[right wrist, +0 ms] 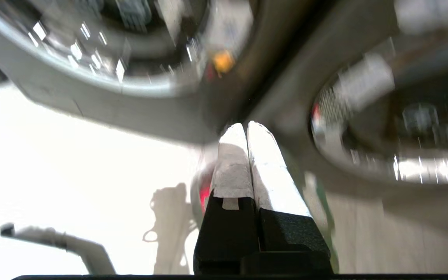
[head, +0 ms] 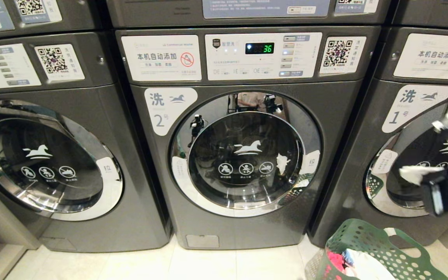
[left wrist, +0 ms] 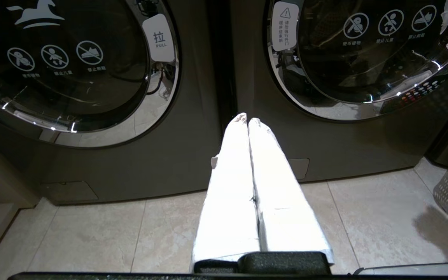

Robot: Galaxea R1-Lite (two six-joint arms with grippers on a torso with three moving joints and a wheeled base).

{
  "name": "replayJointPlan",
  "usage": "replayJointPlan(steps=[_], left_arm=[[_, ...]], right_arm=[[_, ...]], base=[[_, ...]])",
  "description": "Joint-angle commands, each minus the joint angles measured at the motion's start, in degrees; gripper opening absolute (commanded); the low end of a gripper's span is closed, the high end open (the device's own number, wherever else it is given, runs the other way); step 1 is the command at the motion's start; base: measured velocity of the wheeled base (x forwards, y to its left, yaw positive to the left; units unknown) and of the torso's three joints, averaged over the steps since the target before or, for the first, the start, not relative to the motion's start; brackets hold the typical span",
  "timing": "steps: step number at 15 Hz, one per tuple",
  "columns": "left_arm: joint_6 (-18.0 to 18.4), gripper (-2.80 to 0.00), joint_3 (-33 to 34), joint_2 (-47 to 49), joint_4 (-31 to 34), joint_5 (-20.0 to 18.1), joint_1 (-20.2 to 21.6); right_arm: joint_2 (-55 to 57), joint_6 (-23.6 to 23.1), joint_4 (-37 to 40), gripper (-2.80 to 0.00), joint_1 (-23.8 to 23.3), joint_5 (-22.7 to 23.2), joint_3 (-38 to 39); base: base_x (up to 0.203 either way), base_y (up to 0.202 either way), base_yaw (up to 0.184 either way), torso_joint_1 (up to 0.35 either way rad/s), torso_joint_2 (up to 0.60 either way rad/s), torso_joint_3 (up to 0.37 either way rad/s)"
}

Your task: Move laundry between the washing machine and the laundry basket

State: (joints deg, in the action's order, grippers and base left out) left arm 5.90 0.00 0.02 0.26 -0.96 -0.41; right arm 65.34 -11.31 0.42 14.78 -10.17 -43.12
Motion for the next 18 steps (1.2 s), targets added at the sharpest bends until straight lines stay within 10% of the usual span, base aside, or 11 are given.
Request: replayJointPlan(steps=[1, 8, 18], left_arm=[[0.00, -2.80, 0.00, -0.02, 0.00, 0.00, -0.02], [-0.98, -2.80, 0.00, -0.02, 0.00, 0.01, 0.01], [-1.02, -2.80, 0.00, -0.02, -0.04, 0.08, 0.06]], right_arm=[[-25.00, 0.41, 1.61, -2.80, -4.13, 3.41, 15.32], [-65.15, 0.78, 1.61, -2.80, -12.64, 13.24, 39.54], [-65.34, 2.44, -5.70, -2.80, -14.08, 12.10, 45.16]], base=[[0.000, 0.000, 0.000, 0.000, 0.00, 0.000], [0.000, 0.000, 0.000, 0.000, 0.00, 0.000], [0.000, 0.000, 0.000, 0.000, 0.00, 0.000]])
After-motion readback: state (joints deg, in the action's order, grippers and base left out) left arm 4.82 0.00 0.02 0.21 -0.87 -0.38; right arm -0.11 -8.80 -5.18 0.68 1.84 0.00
